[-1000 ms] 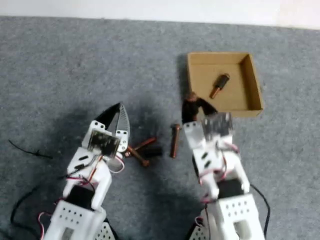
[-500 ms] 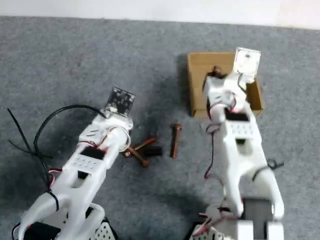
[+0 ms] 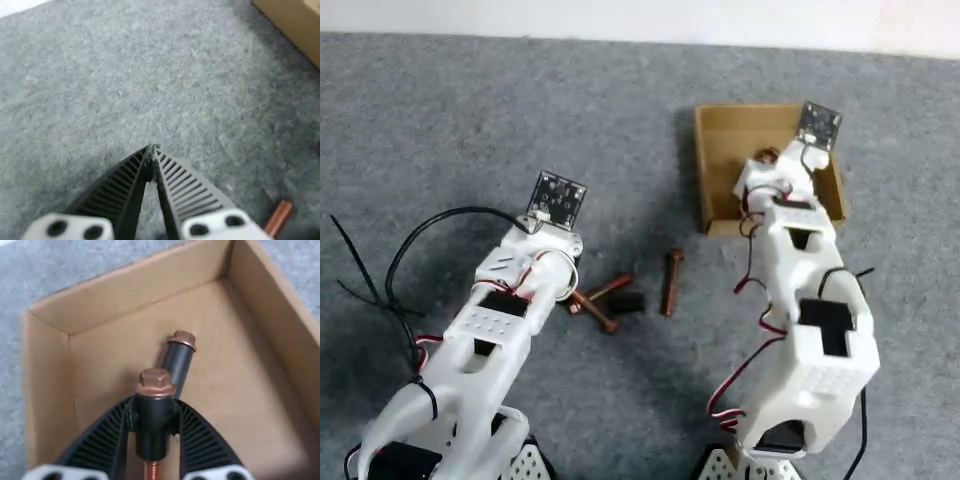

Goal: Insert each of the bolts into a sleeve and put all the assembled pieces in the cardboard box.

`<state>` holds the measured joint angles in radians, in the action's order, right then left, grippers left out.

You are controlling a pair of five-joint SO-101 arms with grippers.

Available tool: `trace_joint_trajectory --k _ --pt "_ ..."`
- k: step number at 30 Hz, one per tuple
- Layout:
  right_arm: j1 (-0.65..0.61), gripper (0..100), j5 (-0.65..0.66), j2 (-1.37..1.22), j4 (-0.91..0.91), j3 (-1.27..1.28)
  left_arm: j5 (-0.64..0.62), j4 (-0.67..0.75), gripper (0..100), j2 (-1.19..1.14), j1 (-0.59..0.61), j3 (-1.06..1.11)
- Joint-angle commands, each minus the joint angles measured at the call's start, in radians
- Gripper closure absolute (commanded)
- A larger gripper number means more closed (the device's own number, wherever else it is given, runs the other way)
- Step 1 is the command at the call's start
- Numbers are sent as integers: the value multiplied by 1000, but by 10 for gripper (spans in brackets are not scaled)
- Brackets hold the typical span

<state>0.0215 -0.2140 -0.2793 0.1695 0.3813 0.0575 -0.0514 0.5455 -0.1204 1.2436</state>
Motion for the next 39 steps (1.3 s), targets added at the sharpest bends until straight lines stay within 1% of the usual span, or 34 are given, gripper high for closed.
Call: trace_joint_trajectory --k 1,3,8,11,15,19,24,34,39 --pt "-2 991 -11 1 -28 -87 -8 15 993 -1 12 -51" --pt "-2 970 -8 -7 -28 -87 -8 15 993 -1 12 -51" --pt "-15 811 -9 -13 -27 -82 -8 15 993 -1 13 -51" --pt "-39 763 -6 -13 -27 -82 -8 15 993 -2 13 -51" --pt "-62 763 -5 -12 -22 -77 -8 17 993 -2 13 -51" --pt "-58 763 -5 12 -22 -47 -8 18 993 -2 10 -51" --pt "-68 763 -11 193 27 44 -8 18 993 -2 13 -54" --pt "-275 763 6 642 33 421 -8 18 993 -2 12 -54" --pt "-361 763 153 822 35 565 -8 18 993 -2 12 -56"
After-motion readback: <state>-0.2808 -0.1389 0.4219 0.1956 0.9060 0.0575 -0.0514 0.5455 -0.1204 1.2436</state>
